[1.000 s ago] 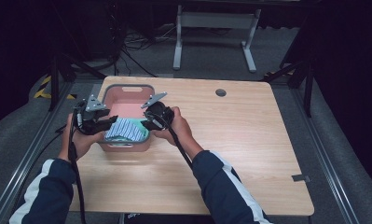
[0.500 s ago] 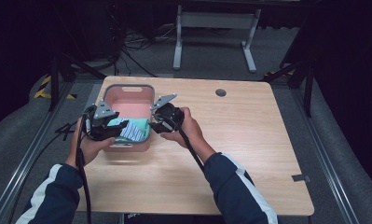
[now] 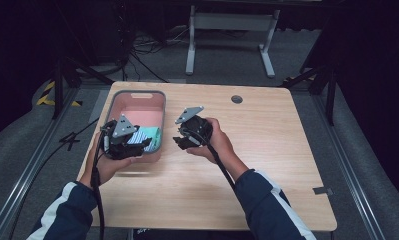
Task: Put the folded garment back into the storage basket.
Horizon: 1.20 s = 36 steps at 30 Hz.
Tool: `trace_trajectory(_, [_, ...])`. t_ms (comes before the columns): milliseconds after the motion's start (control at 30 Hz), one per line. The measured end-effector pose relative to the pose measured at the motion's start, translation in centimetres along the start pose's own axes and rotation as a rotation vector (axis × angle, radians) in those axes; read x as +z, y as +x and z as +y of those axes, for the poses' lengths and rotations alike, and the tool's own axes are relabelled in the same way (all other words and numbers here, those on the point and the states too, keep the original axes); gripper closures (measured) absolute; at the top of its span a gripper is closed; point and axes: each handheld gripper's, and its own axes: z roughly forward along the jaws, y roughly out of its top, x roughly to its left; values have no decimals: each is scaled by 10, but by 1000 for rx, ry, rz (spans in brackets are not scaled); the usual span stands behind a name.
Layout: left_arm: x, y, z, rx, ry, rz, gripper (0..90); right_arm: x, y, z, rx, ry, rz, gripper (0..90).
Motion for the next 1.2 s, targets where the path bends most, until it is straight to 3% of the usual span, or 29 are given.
trace_trajectory(333, [5, -36, 3, 55, -28, -84, 231, -27, -3, -29, -19, 14, -51, 318])
trace_trajectory(533, [11, -62, 4, 150, -3, -111, 190, -41, -6, -47, -26, 7, -63, 297])
trace_trajectory(600, [14, -71, 4, 165, -4, -128, 196, -48, -8, -57, -35, 10, -80, 285])
trace_trajectory(800, [27, -83, -1, 216, 36, -146, 196, -62, -13, -80, -28, 8, -109, 288])
trace_trajectory(1200, [47, -98, -13, 261, 86, -214, 186, -77, -22, -120, 3, 38, -142, 290])
